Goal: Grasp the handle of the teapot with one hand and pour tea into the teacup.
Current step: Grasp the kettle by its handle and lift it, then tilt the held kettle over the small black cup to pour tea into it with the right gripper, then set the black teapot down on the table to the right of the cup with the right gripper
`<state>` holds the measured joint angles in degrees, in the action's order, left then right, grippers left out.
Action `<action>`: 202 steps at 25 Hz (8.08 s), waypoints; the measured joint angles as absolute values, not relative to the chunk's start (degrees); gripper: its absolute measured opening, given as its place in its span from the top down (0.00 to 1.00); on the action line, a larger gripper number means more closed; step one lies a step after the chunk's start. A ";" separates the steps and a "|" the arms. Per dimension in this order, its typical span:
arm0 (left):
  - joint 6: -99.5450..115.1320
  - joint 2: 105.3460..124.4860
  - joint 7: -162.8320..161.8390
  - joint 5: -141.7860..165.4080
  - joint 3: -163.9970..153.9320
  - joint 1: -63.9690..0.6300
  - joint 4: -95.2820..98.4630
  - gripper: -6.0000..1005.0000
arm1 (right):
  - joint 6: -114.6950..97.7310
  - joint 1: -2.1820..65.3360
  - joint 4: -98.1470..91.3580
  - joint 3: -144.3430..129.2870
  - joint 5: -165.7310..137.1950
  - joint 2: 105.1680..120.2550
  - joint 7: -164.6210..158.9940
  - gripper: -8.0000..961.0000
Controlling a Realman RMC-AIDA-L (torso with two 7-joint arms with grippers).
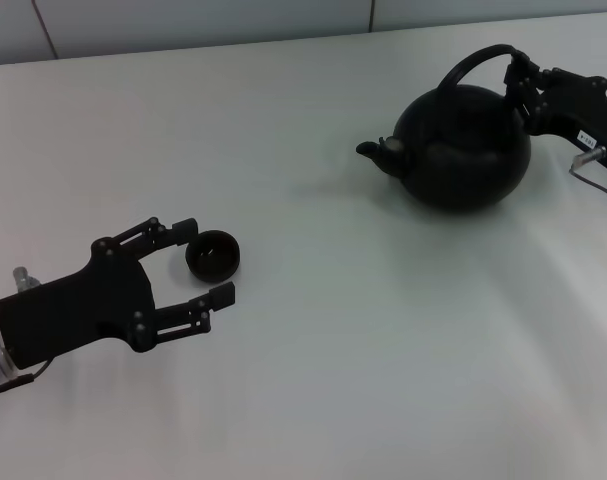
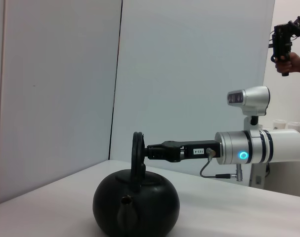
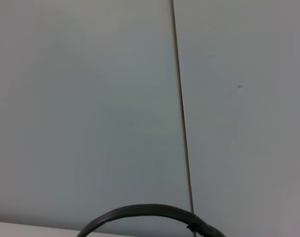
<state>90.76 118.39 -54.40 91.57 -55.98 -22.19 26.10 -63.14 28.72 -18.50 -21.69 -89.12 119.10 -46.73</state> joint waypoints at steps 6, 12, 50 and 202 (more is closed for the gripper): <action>90.73 118.39 -54.40 91.58 -55.99 -22.34 26.10 0.14 | -63.16 29.06 -17.91 -21.15 -89.12 119.13 -44.66 0.88; 90.70 118.39 -54.40 91.58 -55.99 -22.42 26.10 0.14 | -64.60 29.86 -17.92 -21.66 -89.18 119.10 -44.64 0.88; 91.24 118.17 -54.40 91.49 -55.37 -20.56 26.59 0.14 | -60.61 40.91 -22.00 -46.27 -89.40 119.27 -44.59 0.88; 88.71 118.12 -55.64 91.49 -50.01 -21.88 27.34 0.14 | -57.54 34.54 -28.91 -60.34 -69.46 119.25 -46.58 0.89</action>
